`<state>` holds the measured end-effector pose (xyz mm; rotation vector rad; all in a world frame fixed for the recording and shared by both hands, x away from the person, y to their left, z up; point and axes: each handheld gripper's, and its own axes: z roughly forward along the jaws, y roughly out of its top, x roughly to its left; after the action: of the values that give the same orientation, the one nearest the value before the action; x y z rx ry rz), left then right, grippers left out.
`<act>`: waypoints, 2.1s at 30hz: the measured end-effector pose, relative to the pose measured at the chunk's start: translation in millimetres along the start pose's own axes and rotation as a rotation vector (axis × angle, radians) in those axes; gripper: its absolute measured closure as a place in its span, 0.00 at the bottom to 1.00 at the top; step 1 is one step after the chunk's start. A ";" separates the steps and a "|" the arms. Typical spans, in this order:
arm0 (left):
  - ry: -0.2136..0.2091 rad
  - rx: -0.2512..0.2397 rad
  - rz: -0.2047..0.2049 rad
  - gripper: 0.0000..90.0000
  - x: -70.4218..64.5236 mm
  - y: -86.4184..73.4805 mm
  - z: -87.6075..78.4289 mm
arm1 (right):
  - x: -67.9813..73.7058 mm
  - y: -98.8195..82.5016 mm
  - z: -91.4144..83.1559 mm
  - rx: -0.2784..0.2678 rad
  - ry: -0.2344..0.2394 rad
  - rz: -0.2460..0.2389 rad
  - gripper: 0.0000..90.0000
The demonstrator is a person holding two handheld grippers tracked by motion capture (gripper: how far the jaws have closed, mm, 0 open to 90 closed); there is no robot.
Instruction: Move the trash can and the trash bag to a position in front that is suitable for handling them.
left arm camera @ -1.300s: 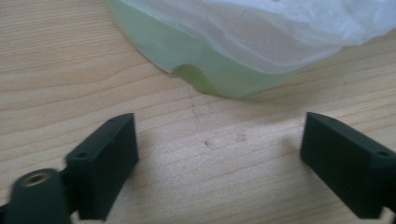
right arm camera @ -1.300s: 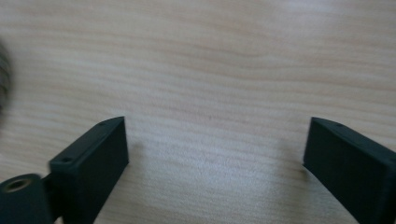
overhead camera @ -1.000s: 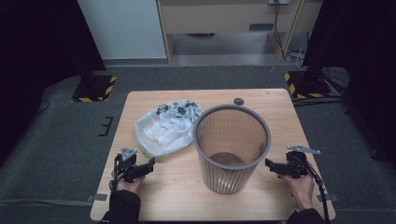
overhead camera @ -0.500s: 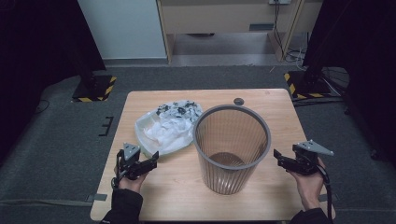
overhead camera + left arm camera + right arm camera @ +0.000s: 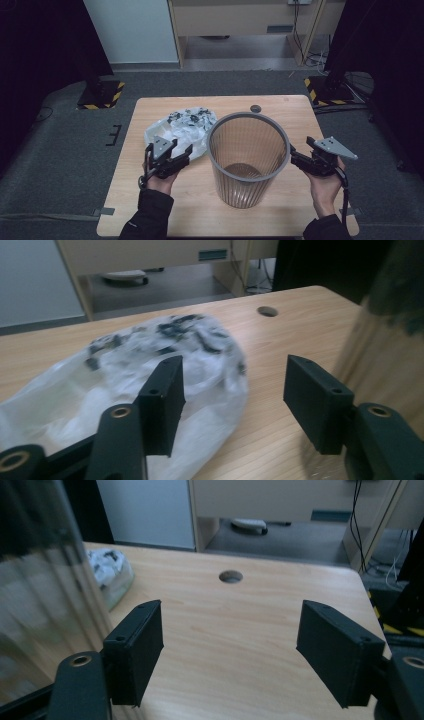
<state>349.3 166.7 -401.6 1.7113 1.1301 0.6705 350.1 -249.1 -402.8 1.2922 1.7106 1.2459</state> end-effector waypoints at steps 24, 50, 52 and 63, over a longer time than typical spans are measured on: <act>-0.026 0.015 0.024 0.61 -16.4 -1.8 1.3 | 57.5 8.8 0.0 -0.032 0.018 -0.062 0.58; 0.139 0.169 0.002 0.35 107.1 -56.4 35.8 | 16.0 -39.9 16.0 0.080 0.036 -0.146 0.20; 0.110 0.174 -0.007 0.34 111.1 -63.4 43.3 | 8.0 -46.6 16.3 0.101 0.055 -0.126 0.19; 0.078 0.296 0.060 0.36 111.3 -84.2 45.4 | -13.1 -76.1 24.9 0.225 0.086 -0.114 0.17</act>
<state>401.1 259.5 -502.8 1.9894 1.2872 0.6346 350.8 -258.9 -483.3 1.2629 2.0027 1.0819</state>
